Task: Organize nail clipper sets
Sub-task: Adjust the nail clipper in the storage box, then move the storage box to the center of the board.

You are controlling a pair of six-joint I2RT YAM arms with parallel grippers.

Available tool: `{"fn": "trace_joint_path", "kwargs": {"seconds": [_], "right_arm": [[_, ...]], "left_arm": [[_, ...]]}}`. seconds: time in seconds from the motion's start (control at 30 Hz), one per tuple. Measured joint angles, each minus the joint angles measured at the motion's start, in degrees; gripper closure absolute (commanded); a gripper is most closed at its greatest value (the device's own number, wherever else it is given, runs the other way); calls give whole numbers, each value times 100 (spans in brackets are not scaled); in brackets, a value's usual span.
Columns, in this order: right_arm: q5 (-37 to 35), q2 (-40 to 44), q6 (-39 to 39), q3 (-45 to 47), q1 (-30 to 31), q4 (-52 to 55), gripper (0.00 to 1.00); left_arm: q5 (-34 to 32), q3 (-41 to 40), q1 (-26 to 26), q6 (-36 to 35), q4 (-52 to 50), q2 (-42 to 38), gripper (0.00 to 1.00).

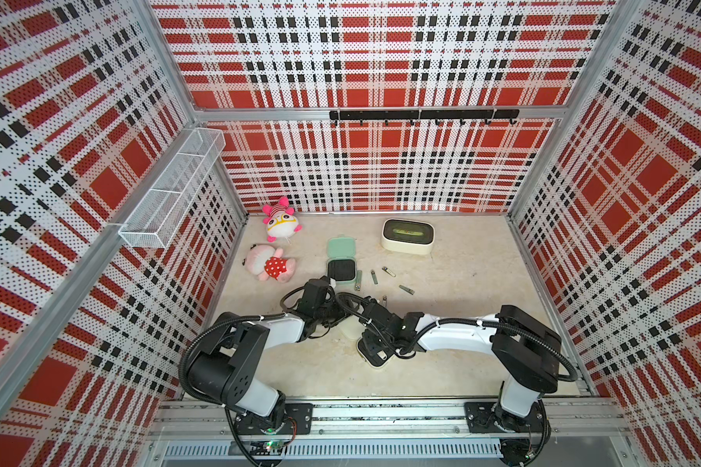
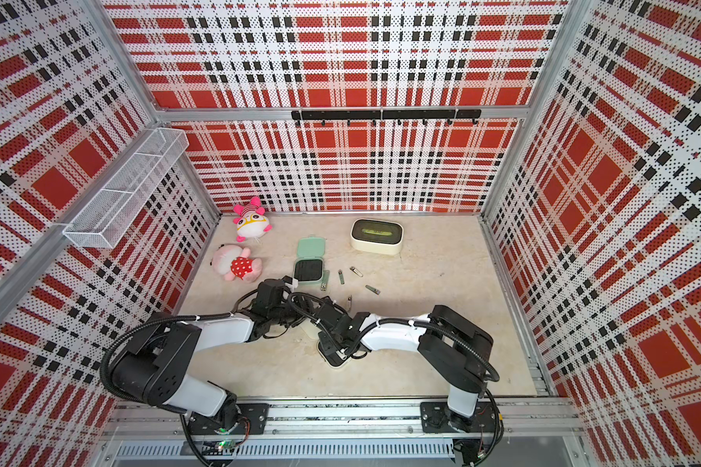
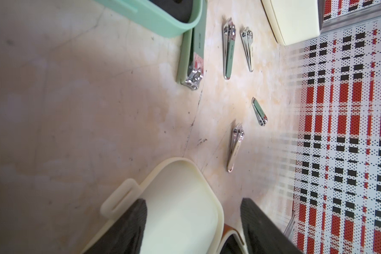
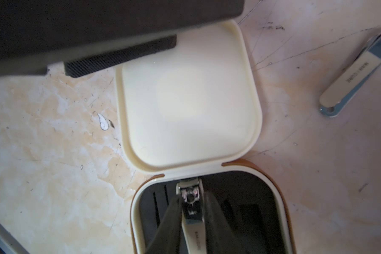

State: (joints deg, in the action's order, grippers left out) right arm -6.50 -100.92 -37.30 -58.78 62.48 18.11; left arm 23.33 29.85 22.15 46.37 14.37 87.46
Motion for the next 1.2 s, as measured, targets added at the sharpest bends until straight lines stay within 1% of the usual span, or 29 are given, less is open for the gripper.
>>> {"fn": "trace_joint_path", "kwargs": {"seconds": [0.17,0.3,0.37,0.43,0.57,0.7,0.8,1.03,1.2], "right_arm": [[-83,-48,72,-549,-42,487,68],[-160,-48,166,-1060,-162,540,61],[-203,-48,195,-1189,-256,544,57],[-256,-42,197,-1209,-356,562,56],[-334,2,153,-1005,-603,649,57],[-372,190,0,-540,-896,730,63],[-378,284,-107,-240,-1058,752,64],[-334,297,-306,258,-1071,750,67],[-396,291,-354,315,-909,787,66]], "left_arm": [[-13,87,-28,-61,-208,-20,26],[-37,144,-50,-120,-431,-105,24],[-42,151,-66,-153,-527,-166,22],[-37,175,-81,-177,-638,-240,20],[-11,310,-87,-192,-763,-387,19],[15,509,-87,-190,-861,-590,19],[20,640,-87,-190,-898,-723,18],[17,691,-87,-190,-1021,-848,18],[15,671,-87,-188,-1034,-848,18]]}}
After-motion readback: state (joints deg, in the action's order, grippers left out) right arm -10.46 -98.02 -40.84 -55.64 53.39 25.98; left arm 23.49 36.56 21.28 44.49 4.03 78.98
